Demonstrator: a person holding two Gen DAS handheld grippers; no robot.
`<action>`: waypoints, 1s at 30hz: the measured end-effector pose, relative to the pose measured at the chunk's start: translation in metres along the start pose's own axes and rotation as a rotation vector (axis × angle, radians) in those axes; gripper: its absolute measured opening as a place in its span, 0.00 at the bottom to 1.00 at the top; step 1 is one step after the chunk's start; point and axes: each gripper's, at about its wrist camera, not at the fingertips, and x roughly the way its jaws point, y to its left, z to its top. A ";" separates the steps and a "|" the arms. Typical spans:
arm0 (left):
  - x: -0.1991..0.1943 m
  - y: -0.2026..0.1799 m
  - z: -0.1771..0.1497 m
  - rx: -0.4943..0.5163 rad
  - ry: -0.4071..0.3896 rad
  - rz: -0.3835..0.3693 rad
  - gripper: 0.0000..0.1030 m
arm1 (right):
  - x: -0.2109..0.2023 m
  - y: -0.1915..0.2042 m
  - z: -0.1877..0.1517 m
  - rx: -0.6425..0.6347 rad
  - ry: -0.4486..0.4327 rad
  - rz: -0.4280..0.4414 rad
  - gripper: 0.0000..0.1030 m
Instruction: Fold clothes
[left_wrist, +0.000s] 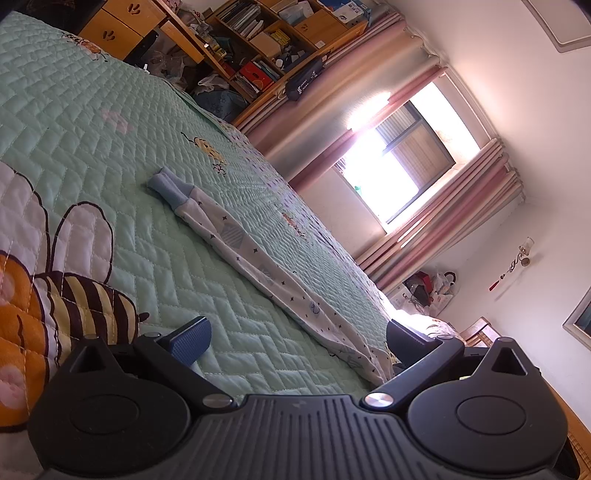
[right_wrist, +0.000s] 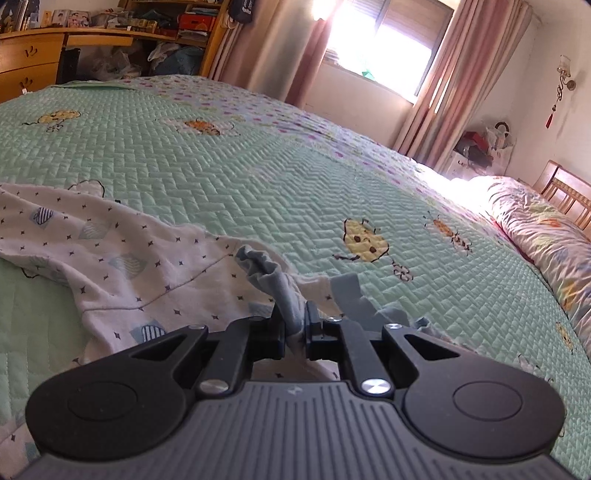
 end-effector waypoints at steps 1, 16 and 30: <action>0.000 0.000 0.000 0.000 0.000 0.000 0.99 | 0.003 0.001 -0.001 0.010 0.015 0.009 0.12; 0.001 0.002 0.004 -0.002 0.001 -0.005 0.99 | -0.077 -0.063 -0.040 0.212 -0.035 0.126 0.53; 0.002 0.001 0.003 0.005 0.006 0.001 0.99 | -0.040 -0.283 -0.163 1.173 -0.025 0.385 0.54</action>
